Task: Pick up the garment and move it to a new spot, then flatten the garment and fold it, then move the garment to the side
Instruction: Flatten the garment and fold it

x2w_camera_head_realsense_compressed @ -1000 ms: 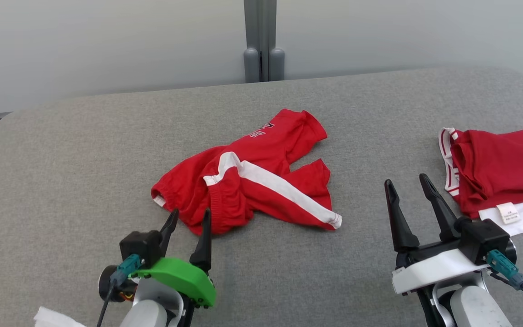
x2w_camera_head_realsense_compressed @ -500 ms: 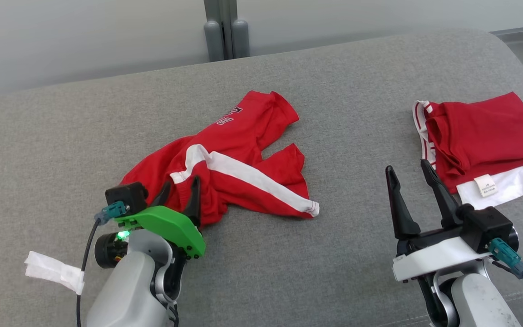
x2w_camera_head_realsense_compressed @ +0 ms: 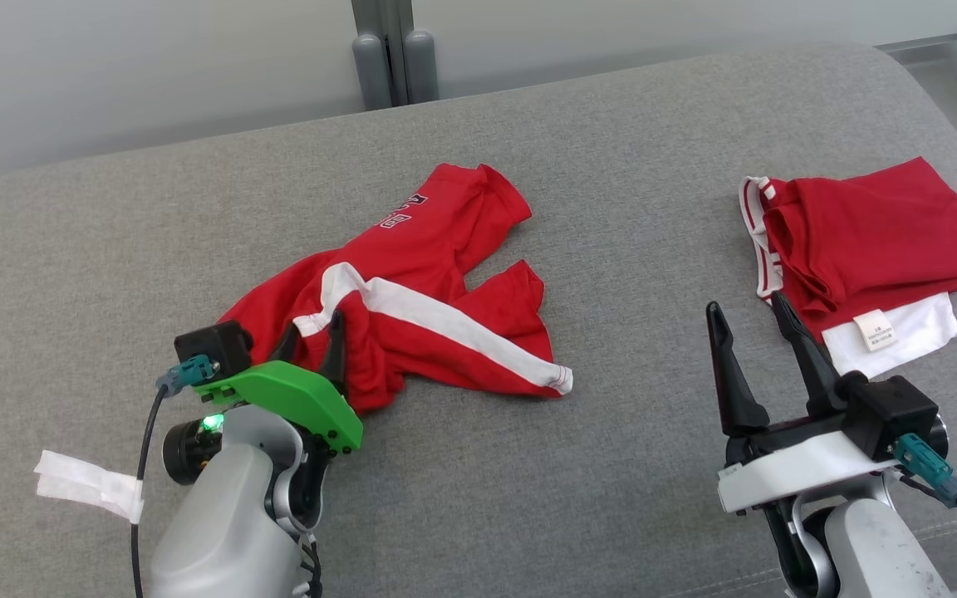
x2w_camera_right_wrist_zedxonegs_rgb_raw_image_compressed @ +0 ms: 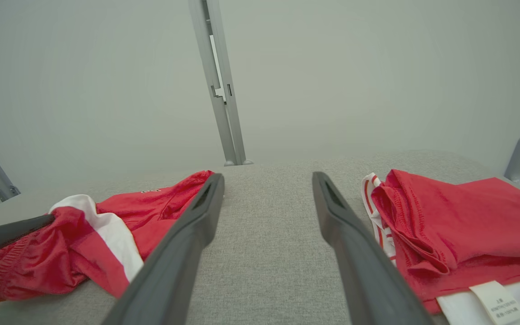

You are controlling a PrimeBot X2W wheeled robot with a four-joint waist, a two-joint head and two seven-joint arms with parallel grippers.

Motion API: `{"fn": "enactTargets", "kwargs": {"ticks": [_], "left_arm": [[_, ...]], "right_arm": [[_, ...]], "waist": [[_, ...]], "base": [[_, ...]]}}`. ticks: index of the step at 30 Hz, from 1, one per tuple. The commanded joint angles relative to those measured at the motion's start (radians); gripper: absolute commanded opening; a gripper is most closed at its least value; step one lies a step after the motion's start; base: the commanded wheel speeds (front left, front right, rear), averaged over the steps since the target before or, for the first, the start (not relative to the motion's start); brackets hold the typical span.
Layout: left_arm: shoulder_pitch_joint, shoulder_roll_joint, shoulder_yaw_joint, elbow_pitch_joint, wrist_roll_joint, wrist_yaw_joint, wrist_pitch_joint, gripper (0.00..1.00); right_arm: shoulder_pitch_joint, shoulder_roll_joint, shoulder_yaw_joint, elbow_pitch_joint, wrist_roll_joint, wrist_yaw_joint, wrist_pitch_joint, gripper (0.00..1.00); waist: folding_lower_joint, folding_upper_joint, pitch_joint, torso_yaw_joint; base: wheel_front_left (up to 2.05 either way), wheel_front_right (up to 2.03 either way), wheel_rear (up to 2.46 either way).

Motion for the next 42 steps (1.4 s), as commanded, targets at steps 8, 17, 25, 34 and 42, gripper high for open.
{"fn": "enactTargets", "kwargs": {"ticks": [8,17,25,34,42], "left_arm": [[-0.018,0.003,-0.02,-0.012,0.016,-0.012,-0.07,0.0],[0.042,0.014,-0.07,-0.105,0.059,-0.002,-0.102,0.0],[0.11,0.039,-0.118,-0.213,0.107,0.022,-0.102,0.0],[0.152,0.044,-0.156,-0.303,0.117,0.03,-0.068,0.0],[0.172,0.059,-0.176,-0.354,0.115,0.032,-0.043,0.0]], "right_arm": [[0.003,0.001,0.02,0.022,0.002,0.0,-0.003,1.0],[-0.025,-0.078,0.15,0.137,-0.044,0.0,-0.002,1.0],[-0.114,-0.152,0.294,0.302,-0.097,0.0,0.011,1.0],[-0.213,-0.18,0.383,0.478,-0.107,0.0,0.003,1.0],[-0.271,-0.173,0.425,0.585,-0.094,0.0,-0.002,1.0]], "waist": [[0.0,-0.0001,-0.012,0.024],[0.0,-0.0001,-0.018,0.092],[0.0,-0.0001,-0.023,0.152],[0.0,-0.0001,-0.032,0.215],[0.0,-0.0001,-0.033,0.243]], "base": [[0.0,0.0,0.0],[0.0,0.0,0.0],[0.0,0.0,0.0],[0.0,0.0,0.0],[0.0,0.0,0.0]]}}
